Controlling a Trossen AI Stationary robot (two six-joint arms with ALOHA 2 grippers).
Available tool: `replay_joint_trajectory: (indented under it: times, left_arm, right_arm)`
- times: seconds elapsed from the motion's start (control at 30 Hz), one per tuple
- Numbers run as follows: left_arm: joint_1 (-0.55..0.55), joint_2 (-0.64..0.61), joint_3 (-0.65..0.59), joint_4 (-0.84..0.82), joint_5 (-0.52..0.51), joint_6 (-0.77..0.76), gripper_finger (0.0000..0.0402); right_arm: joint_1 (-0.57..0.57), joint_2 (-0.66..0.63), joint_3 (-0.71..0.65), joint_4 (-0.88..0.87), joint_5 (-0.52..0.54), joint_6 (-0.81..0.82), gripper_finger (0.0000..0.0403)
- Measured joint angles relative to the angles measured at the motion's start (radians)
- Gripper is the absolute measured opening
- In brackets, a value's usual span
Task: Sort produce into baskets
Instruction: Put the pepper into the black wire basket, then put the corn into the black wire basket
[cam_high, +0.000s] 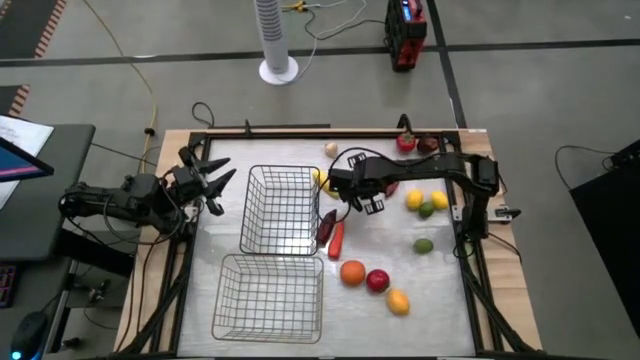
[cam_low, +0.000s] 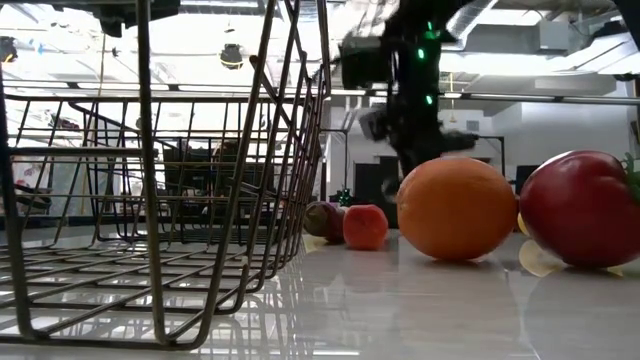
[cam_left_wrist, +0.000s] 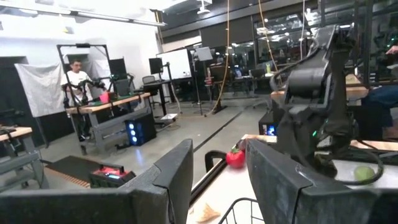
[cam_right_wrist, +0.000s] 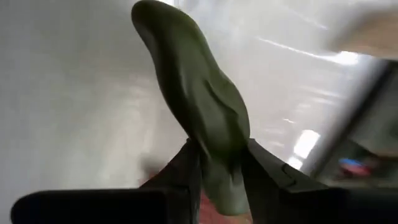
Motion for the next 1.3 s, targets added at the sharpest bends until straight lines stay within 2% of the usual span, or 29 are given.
replay_joint_trajectory:
  times: [0.13, 0.27, 0.37, 0.47, 0.57, 0.63, 0.8, 0.93, 1.03, 1.1, 1.2, 1.3]
  left_arm:
    - [0.000, 0.000, 0.000, 0.000, 0.000, 0.000, 0.0137]
    - [0.000, 0.000, 0.000, 0.000, 0.000, -0.006, 0.0137]
    - [0.000, 0.000, 0.000, 0.000, 0.000, -0.011, 0.0137]
    - [0.000, 0.000, 0.000, 0.000, 0.000, -0.019, 0.0137]
    - [0.000, 0.000, 0.000, -0.001, 0.000, -0.030, 0.0137]
    - [0.000, 0.000, 0.000, -0.003, 0.000, -0.037, 0.0137]
    - [0.000, 0.000, 0.000, -0.010, 0.001, -0.043, 0.0137]
    - [0.000, 0.000, 0.000, -0.010, 0.003, -0.044, 0.0137]
    - [0.000, 0.000, 0.000, -0.012, 0.003, -0.050, 0.0137]
    - [-0.001, 0.000, 0.000, -0.015, 0.003, -0.053, 0.0137]
    - [0.000, 0.000, 0.000, -0.017, 0.004, -0.059, 0.0137]
    - [0.000, 0.000, 0.000, -0.016, 0.004, -0.065, 0.0137]
  right_arm:
    - [0.065, -0.006, 0.150, -0.043, 0.162, 0.002, 0.0139]
    - [0.134, -0.006, 0.275, 0.019, 0.182, 0.000, 0.0140]
    - [0.176, -0.007, 0.318, 0.153, 0.145, 0.009, 0.0139]
    - [0.202, -0.004, 0.320, 0.294, 0.040, -0.003, 0.0146]
    - [0.197, 0.008, 0.320, 0.376, -0.111, 0.015, 0.0174]
    - [0.183, 0.024, 0.319, 0.406, -0.171, 0.045, 0.0202]
    - [0.157, 0.027, 0.320, 0.377, -0.156, 0.088, 0.0271]
    - [0.122, -0.015, 0.320, 0.309, -0.165, 0.193, 0.0289]
    - [0.062, -0.059, 0.268, 0.254, -0.178, 0.286, 0.0290]
    - [0.013, -0.088, 0.181, 0.289, -0.218, 0.347, 0.0290]
    - [-0.047, -0.124, 0.013, 0.428, -0.274, 0.420, 0.0290]
    - [-0.081, -0.142, -0.136, 0.609, -0.280, 0.470, 0.0290]
